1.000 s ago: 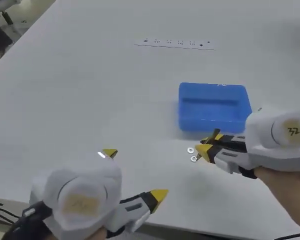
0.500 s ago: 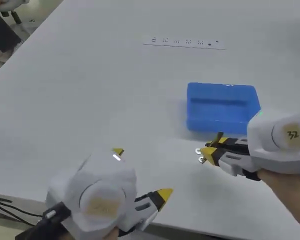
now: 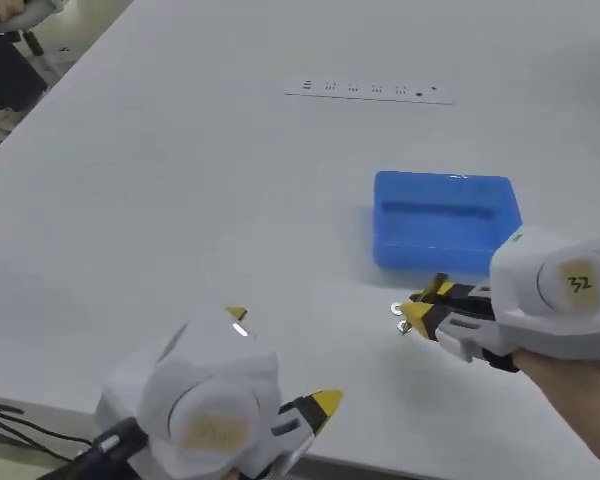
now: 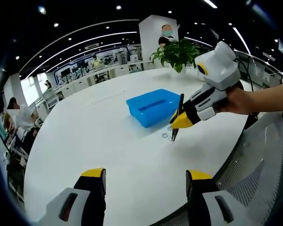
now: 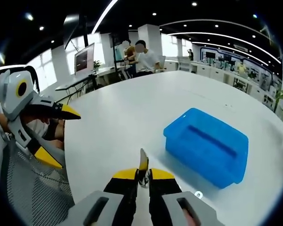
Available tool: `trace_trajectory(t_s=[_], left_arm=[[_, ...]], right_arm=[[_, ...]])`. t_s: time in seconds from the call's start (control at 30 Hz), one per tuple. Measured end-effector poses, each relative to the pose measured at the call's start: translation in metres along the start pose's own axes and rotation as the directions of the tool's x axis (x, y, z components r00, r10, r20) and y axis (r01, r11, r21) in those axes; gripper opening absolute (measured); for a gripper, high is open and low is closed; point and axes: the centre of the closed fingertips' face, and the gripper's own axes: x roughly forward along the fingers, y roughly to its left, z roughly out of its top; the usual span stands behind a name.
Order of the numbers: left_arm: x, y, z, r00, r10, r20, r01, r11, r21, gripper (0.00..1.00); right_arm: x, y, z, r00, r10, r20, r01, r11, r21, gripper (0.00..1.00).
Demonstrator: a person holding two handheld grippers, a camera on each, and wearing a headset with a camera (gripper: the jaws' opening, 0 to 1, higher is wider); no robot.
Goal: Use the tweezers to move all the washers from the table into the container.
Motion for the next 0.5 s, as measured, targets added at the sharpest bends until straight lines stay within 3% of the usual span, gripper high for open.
trace_trajectory(t_s=[0.17,0.5], left_arm=[[0.000,0.001,-0.001,1.0000,0.004,-0.006,-0.004,1.000,0.006,0.70],[0.001,0.001,-0.003,0.9998,0.010,-0.016,-0.009,1.000,0.016,0.71]], right_arm=[[-0.001,-0.001,0.001,0.9999,-0.007,-0.011,0.007,1.000,0.002,0.04],[-0.020,-0.006,0.035,0.9993,-0.020,0.032,0.021,0.998,-0.059,0.04]])
